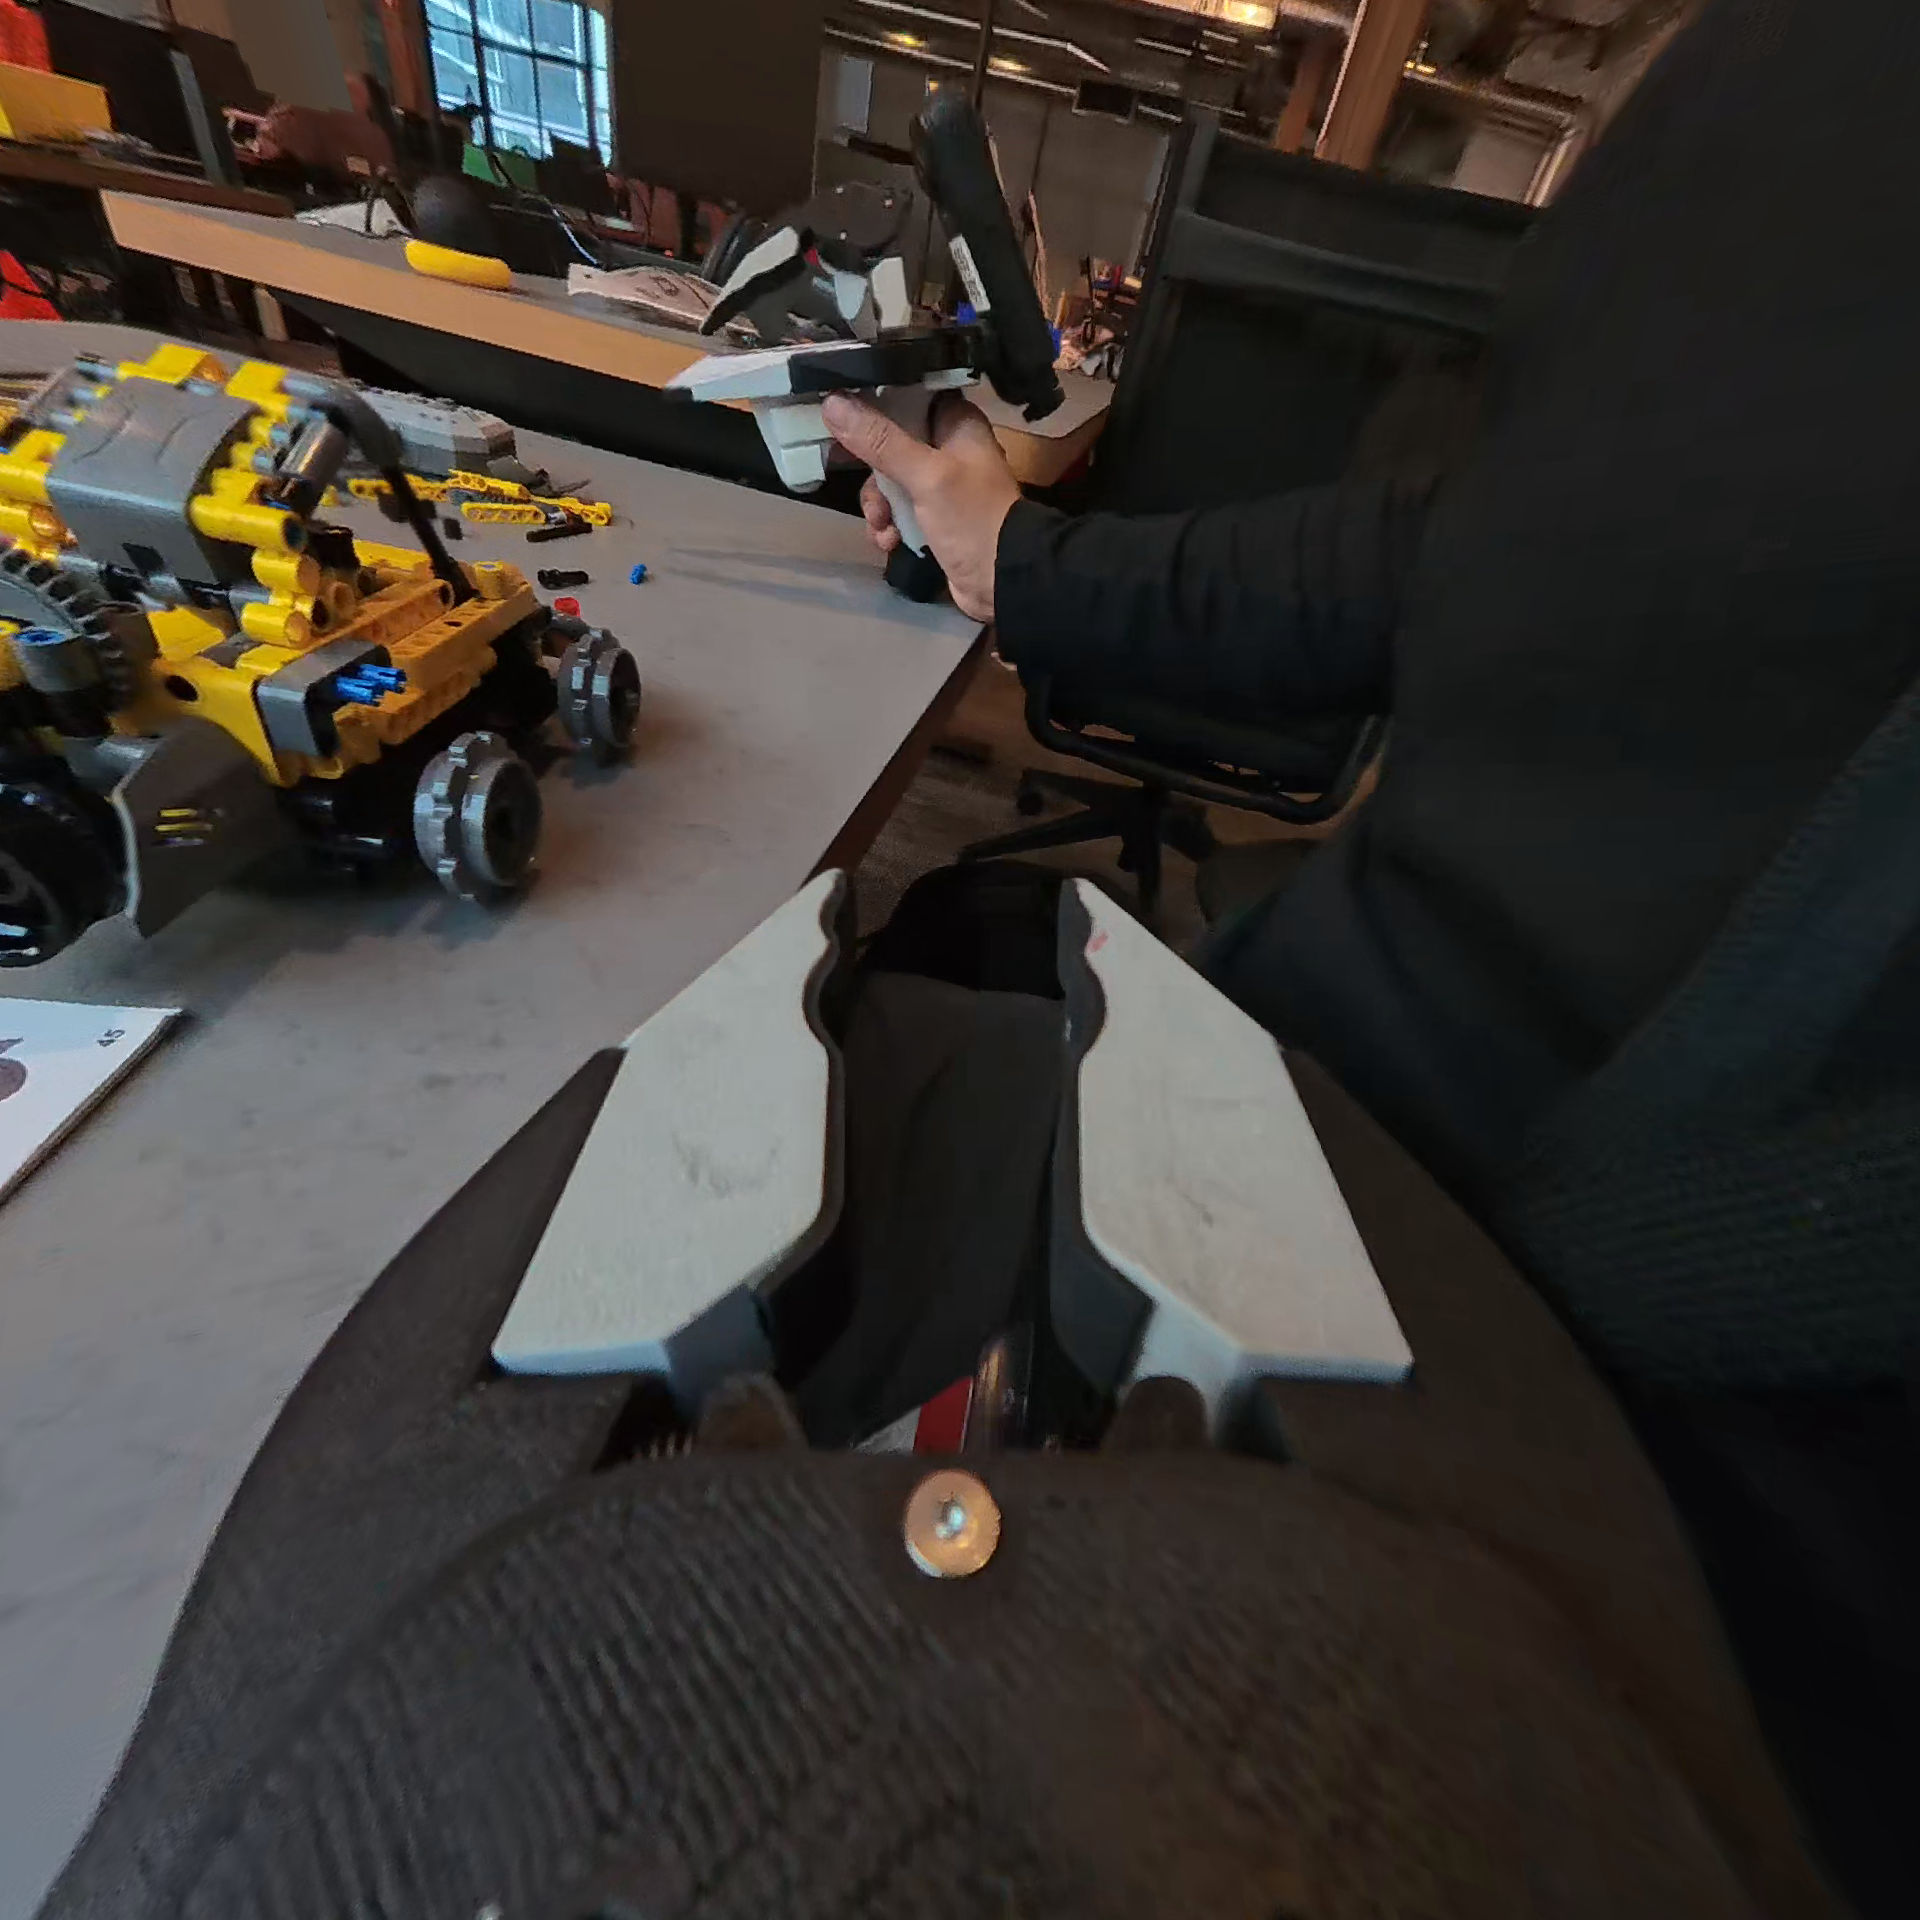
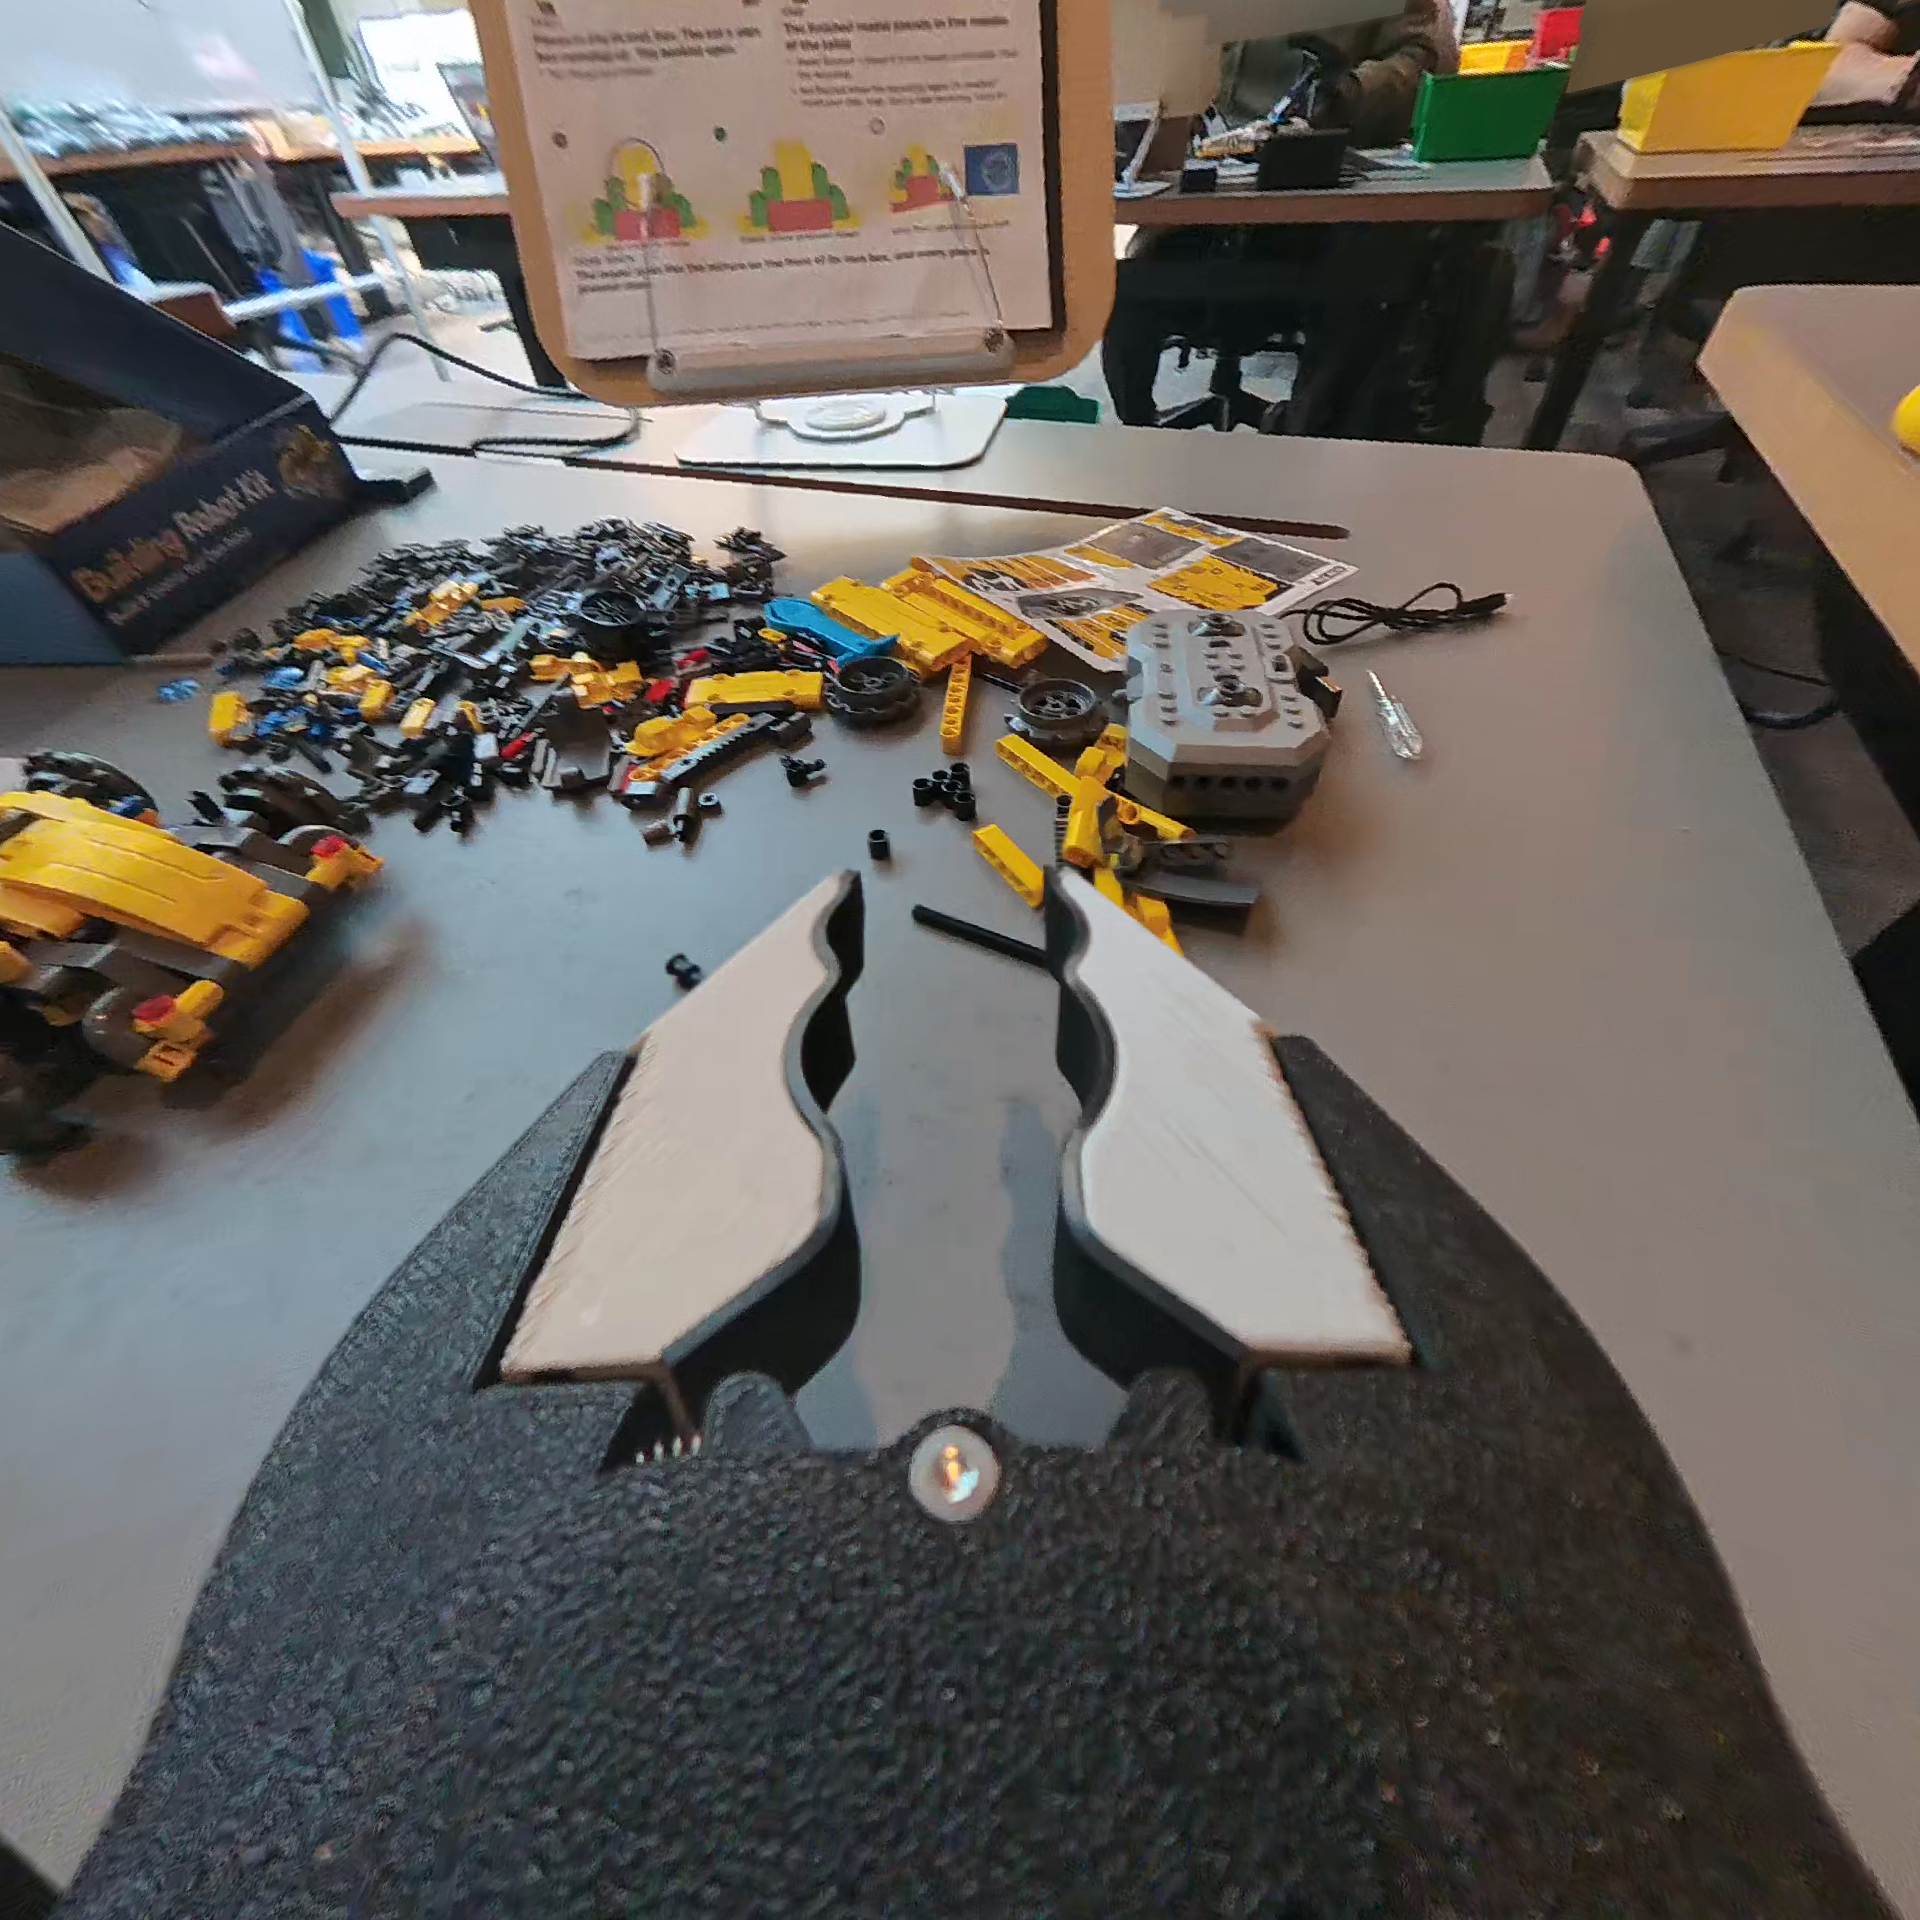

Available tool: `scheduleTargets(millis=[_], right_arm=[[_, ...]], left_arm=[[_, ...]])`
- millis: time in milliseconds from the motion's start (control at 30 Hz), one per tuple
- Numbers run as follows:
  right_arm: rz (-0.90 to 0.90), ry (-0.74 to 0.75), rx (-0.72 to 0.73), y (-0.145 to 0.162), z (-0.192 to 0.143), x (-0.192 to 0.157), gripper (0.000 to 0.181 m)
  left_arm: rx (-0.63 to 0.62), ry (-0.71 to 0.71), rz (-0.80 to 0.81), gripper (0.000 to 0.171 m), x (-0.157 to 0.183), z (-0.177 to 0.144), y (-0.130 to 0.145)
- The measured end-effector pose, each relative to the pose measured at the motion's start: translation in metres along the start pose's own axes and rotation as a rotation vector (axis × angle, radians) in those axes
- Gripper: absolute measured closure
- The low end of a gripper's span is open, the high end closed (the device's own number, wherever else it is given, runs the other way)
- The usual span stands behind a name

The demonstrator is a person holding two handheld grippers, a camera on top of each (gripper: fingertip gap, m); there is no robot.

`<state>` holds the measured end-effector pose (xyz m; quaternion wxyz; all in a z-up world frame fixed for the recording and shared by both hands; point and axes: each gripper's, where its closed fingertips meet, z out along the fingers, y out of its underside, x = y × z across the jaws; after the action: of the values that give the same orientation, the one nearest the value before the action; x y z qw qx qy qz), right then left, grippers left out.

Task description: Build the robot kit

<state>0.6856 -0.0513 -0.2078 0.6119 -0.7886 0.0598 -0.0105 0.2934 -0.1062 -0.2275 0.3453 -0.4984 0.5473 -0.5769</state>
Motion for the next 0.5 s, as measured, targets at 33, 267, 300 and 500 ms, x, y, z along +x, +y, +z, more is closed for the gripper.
scheduleTargets(millis=[33,267,300,500], right_arm=[[-0.022,0.036,-0.02,0.003,0.002,0.003,0.147],[-0.15,0.238,-0.208,0.027,0.015,0.023,0.147],[-0.156,0.24,-0.223,0.029,0.016,0.023,0.147],[-0.226,0.291,-0.108,0.011,0.005,0.021,0.149]], left_arm=[[-0.005,0.008,0.004,0.135,-0.003,-0.002,0.001],[0.018,0.026,-0.028,0.138,-0.032,-0.026,0.004],[0.03,0.049,-0.056,0.133,-0.028,-0.027,0.002],[-0.038,0.007,-0.034,0.134,-0.017,-0.036,0.02]])
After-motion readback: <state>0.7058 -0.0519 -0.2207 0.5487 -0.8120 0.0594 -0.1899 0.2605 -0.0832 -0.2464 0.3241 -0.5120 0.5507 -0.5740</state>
